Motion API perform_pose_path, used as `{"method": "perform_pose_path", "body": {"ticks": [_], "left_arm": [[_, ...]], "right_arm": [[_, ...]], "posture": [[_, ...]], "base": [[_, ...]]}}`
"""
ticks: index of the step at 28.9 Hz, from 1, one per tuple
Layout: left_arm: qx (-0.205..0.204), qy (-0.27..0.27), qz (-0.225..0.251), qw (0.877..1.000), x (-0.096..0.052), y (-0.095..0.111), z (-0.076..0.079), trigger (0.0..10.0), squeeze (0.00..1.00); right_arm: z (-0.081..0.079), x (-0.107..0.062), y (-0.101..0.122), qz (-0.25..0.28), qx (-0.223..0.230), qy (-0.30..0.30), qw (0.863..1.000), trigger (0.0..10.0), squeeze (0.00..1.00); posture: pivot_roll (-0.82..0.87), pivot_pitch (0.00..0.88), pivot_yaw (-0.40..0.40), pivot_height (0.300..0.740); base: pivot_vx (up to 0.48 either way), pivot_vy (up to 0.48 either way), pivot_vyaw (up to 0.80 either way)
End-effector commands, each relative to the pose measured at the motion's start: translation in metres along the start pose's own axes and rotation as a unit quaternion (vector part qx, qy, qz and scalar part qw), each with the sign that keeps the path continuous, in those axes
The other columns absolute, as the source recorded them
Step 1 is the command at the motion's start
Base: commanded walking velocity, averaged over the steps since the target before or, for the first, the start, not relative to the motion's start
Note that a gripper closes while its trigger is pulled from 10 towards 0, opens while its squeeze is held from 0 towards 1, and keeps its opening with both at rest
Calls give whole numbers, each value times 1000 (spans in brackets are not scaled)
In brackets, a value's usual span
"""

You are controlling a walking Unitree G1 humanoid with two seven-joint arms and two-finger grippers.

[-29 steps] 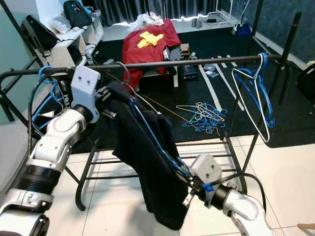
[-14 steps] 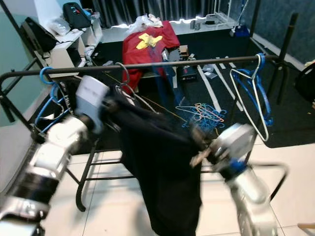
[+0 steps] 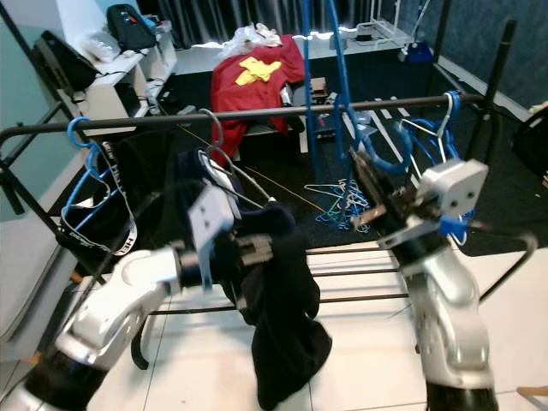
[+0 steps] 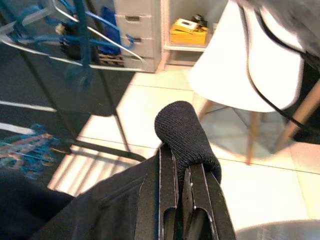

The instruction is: Hang hanger

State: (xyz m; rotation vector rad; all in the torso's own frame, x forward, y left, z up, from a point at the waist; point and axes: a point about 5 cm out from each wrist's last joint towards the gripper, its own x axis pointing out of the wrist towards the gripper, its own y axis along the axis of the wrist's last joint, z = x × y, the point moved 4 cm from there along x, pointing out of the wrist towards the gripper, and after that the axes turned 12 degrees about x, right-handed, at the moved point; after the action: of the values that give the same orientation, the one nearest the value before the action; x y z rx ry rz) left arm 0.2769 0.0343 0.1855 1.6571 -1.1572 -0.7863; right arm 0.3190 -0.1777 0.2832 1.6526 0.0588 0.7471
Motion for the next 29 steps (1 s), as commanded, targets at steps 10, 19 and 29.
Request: {"method": "perform_pose_path", "body": {"ticks": [10, 19, 29], "left_arm": [[-96, 13, -33, 995, -21, -27, 17, 9333, 0], [-95, 78, -65, 990, -22, -39, 5, 10000, 0], [-172, 318, -139, 922, -53, -99, -37, 10000, 0]], "right_arm": [[27, -91, -116, -407, 92, -132, 899, 10000, 0], [70, -79, -112, -326, 80, -234, 913, 10000, 0], [46, -54, -141, -271, 109, -224, 930, 10000, 0]], "posture": [[-38, 60, 106, 740], [-34, 49, 118, 740], [-26, 59, 94, 740]], "base": [[0, 0, 0], [0, 0, 0], [0, 0, 0]]}}
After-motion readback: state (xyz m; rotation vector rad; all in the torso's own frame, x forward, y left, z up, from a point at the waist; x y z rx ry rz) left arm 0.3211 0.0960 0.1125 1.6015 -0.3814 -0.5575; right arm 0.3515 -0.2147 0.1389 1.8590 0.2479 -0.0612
